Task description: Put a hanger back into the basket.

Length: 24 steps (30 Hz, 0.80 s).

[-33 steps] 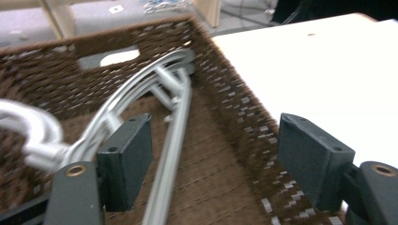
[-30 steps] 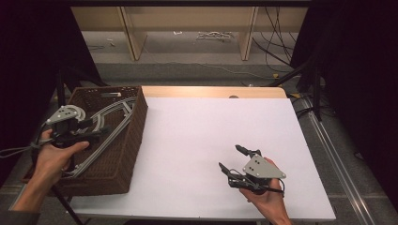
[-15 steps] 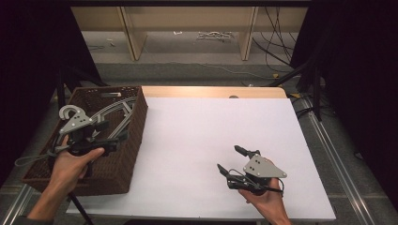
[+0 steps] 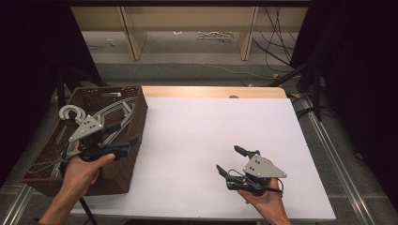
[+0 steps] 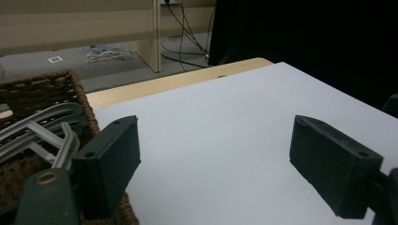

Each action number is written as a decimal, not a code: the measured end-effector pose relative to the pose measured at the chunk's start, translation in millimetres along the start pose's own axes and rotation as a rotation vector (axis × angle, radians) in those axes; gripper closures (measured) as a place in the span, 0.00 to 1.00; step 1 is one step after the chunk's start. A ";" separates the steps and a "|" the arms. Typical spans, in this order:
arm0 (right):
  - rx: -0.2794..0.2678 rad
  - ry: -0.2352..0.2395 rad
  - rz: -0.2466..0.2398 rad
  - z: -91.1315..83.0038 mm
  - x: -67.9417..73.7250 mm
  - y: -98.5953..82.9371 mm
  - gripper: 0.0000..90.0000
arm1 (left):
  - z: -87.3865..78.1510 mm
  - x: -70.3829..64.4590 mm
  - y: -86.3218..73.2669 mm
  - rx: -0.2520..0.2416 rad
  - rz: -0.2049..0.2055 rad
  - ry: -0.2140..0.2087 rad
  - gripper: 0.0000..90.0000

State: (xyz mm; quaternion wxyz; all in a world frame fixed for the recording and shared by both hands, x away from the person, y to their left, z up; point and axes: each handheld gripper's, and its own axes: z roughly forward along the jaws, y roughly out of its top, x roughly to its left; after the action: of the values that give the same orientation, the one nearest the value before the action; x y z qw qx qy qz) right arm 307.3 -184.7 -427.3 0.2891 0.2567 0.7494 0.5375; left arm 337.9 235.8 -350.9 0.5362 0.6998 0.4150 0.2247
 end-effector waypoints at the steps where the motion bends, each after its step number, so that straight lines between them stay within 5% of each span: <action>1: -0.002 0.001 0.003 0.1 0.2 0.2 0.21 | 0.5 -1.6 -1.1 -0.003 0.003 -0.002 0.18; 12: -0.010 0.005 -0.003 -0.2 1.5 1.2 0.21 | 12.0 -20.2 -16.6 -0.019 0.011 -0.069 0.18; 24: -0.008 0.011 0.005 -2.1 3.0 1.4 0.21 | 23.8 -41.4 -32.4 -0.020 0.064 -0.118 0.18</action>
State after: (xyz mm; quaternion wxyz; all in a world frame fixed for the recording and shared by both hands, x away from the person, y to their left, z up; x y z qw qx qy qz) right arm 303.7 -183.6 -425.9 0.2847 0.2545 0.7483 0.5425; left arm 322.0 191.0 -383.6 0.5592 0.7194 0.3579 0.2040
